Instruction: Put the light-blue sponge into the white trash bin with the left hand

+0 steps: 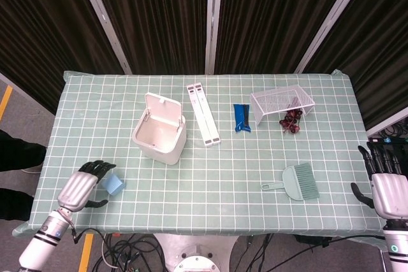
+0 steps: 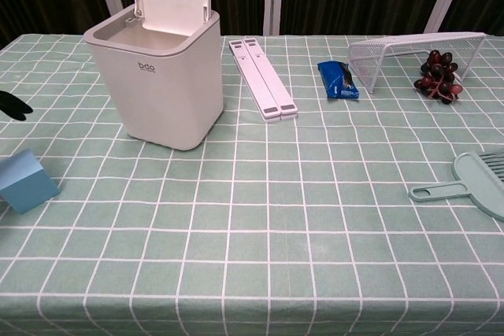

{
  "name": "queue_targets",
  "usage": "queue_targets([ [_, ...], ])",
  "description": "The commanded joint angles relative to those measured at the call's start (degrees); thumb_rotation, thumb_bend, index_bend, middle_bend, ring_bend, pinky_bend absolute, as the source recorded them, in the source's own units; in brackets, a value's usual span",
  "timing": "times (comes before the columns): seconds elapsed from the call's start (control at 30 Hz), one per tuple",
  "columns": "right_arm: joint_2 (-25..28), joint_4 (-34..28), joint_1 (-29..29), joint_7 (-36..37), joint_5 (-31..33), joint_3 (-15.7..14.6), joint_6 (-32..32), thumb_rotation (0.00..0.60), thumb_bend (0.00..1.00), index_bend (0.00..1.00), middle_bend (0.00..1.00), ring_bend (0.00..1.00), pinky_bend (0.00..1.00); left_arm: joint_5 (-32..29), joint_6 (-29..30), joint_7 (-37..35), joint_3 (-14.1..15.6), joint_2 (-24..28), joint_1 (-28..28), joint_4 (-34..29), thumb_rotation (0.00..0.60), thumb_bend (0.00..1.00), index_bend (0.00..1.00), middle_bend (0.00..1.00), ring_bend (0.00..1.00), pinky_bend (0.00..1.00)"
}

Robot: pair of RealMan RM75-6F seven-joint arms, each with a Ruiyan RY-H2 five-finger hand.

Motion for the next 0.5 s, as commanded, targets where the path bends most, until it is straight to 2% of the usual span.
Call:
queue_targets([
  [0.03, 0.0, 0.2, 0.0, 0.1, 0.1, 0.0, -0.1, 0.600, 0.22, 0.00, 0.00, 0.00, 0.00, -1.0, -1.1, -0.8, -0.2, -1.1, -0.6, 1.8, 0.600, 0.00, 0.16, 0.19, 0.12, 0.19],
  [0.5, -0.2, 0.6, 0.0, 0.5, 0.4, 0.0, -0.4, 0.600, 0.22, 0.00, 0.00, 0.00, 0.00, -2.0, -4.5, -3.6, 0.7, -5.0, -2.6, 7.5, 0.600, 0.00, 0.18, 0.20, 0.12, 0.20],
])
